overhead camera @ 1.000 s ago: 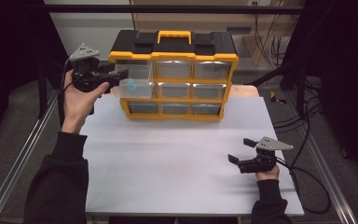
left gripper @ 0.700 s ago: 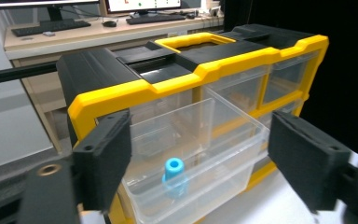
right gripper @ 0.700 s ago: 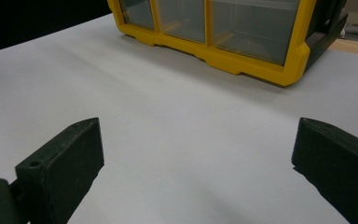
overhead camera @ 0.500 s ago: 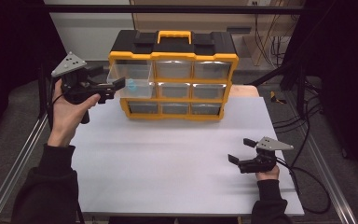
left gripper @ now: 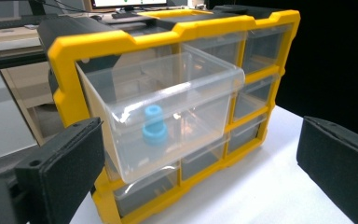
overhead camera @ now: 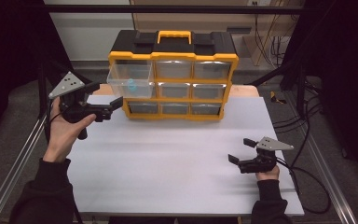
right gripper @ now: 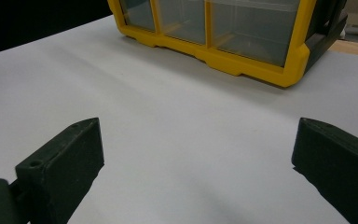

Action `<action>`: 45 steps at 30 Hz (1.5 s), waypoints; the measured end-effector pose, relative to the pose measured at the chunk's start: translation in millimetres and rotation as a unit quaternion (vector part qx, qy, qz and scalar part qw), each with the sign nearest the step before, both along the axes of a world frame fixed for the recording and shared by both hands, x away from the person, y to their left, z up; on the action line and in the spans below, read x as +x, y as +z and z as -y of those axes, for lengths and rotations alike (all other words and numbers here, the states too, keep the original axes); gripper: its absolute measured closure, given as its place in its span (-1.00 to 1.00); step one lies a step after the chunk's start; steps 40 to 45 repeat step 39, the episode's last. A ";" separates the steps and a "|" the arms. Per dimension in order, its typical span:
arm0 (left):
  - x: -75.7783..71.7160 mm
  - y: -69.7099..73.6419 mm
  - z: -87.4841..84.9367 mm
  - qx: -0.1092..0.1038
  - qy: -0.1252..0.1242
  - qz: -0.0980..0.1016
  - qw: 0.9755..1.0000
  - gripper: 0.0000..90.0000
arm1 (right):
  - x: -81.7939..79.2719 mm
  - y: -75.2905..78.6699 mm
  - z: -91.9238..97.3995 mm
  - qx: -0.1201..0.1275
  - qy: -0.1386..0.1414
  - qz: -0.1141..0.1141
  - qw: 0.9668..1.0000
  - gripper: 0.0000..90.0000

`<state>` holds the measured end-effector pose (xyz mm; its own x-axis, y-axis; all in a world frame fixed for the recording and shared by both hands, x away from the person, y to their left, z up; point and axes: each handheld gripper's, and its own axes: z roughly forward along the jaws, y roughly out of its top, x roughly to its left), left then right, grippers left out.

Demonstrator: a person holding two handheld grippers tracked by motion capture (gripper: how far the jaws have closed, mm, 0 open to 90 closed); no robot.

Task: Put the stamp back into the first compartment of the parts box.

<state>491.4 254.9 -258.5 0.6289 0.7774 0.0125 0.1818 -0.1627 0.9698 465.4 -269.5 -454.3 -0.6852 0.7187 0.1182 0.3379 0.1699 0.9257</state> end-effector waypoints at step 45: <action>-21.9 -165.0 -29.6 -0.013 -0.027 -0.076 0.997 -0.99 | -0.1 -0.3 -0.4 0.000 0.000 0.001 1.000 -0.94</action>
